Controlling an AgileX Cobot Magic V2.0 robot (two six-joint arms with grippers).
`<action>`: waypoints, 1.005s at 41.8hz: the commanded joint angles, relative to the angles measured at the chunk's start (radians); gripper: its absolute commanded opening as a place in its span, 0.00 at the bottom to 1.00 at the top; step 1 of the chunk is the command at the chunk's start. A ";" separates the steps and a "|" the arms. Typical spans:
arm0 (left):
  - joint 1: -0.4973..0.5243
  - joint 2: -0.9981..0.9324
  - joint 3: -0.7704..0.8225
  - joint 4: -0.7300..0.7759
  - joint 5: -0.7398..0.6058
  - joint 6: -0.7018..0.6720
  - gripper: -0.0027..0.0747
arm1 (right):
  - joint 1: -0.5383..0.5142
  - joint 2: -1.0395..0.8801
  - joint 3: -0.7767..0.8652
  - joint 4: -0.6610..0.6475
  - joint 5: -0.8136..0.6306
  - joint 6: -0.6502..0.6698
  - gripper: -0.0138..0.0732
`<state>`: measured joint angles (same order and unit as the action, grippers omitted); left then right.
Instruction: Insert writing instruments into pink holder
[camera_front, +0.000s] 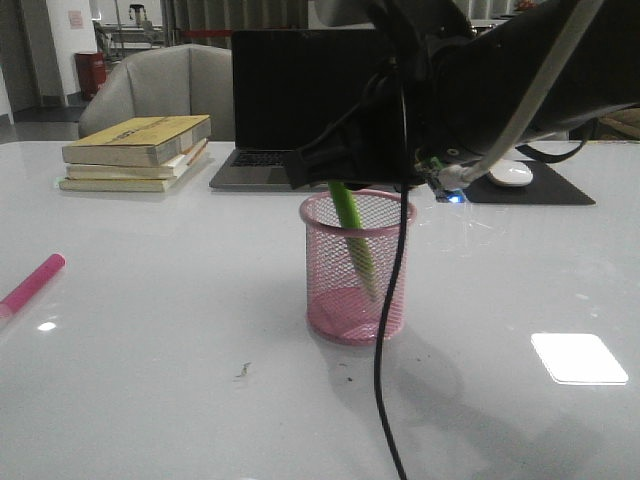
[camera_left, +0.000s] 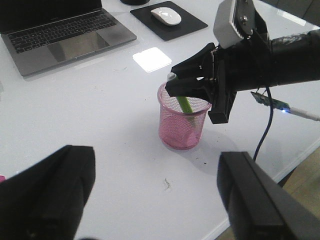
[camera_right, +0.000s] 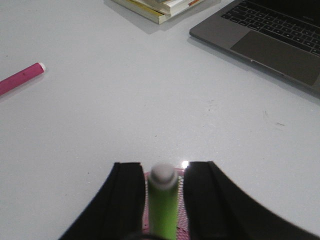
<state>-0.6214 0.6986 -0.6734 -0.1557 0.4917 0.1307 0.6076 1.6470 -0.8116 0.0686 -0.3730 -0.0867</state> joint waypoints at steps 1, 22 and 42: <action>-0.006 0.002 -0.034 -0.013 -0.081 0.001 0.76 | -0.005 -0.048 -0.026 -0.008 -0.082 -0.011 0.66; -0.006 0.002 -0.034 -0.013 -0.081 0.001 0.76 | -0.007 -0.507 -0.089 -0.047 0.700 -0.011 0.72; -0.006 0.002 -0.034 -0.013 -0.081 0.001 0.76 | -0.013 -0.758 -0.031 -0.080 1.260 0.087 0.72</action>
<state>-0.6214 0.6986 -0.6734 -0.1557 0.4917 0.1307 0.6019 0.9421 -0.8462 0.0000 0.9038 -0.0266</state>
